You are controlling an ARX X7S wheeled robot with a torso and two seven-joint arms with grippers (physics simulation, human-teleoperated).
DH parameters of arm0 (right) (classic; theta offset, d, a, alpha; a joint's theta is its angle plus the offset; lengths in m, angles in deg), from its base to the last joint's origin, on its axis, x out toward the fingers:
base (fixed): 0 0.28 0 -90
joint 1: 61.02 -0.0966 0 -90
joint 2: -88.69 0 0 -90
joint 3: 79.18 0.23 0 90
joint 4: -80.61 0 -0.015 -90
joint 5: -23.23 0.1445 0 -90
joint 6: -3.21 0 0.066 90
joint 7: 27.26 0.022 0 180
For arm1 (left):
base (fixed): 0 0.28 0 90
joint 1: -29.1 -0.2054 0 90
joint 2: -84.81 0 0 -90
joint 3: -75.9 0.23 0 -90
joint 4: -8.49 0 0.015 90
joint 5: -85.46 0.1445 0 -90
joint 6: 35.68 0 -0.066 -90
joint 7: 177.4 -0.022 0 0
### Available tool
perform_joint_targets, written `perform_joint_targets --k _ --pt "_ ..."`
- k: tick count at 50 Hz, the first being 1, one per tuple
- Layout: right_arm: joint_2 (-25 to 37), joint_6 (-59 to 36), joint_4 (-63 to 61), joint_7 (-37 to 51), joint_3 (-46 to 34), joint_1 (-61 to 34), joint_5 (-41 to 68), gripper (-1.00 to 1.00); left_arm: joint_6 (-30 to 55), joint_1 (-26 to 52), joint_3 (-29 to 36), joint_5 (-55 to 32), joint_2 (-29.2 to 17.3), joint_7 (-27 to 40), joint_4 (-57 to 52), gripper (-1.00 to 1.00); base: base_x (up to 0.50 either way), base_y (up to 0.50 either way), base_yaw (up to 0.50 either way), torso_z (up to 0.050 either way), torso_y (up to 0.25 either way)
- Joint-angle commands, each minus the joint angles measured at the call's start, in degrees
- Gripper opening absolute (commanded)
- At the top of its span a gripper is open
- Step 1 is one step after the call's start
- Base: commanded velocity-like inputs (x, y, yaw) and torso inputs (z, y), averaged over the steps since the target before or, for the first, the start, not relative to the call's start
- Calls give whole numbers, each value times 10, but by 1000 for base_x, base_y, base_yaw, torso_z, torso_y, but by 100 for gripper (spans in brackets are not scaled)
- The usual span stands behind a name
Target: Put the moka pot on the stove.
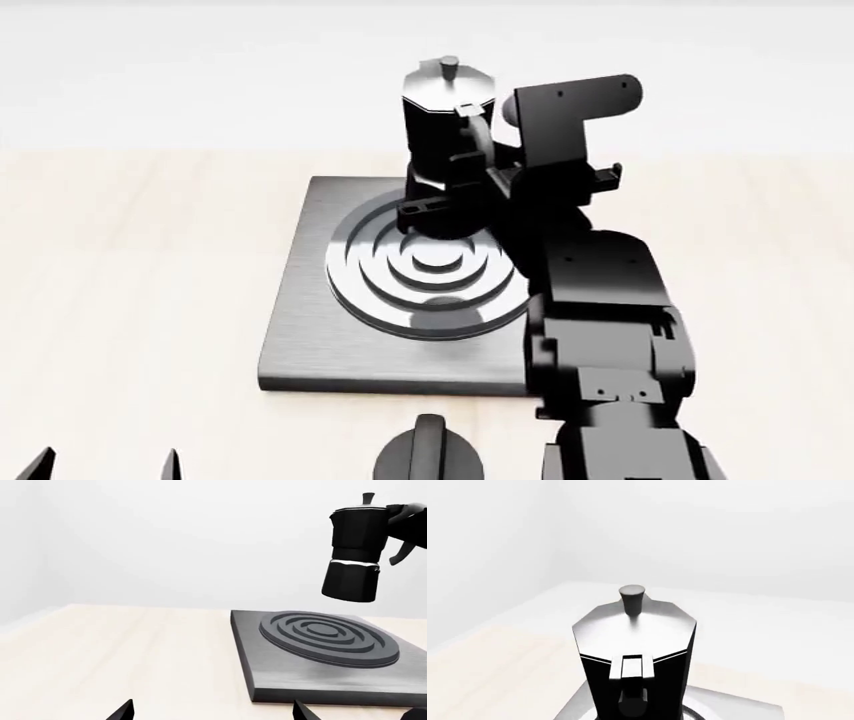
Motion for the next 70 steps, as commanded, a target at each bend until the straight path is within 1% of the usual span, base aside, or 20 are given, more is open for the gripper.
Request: perform_joint_targets --k 1,25,44,70 --pt "-3 -4 0 6 3 0 36 -100 0 1 0 -3 -2 1 1 100 0 0 0 0 0" --pt "-3 -10 0 16 -43 12 93 -100 0 4 2 -5 -4 4 0 100 0 0 0 0 1" --pt "-3 -17 0 20 6 18 47 -100 1 8 3 -8 -6 5 1 100 0 0 0 1 1" --pt "-3 -23 0 24 20 26 34 -100 -1 5 5 -10 -10 7 -4 100 0 0 0 0 1"
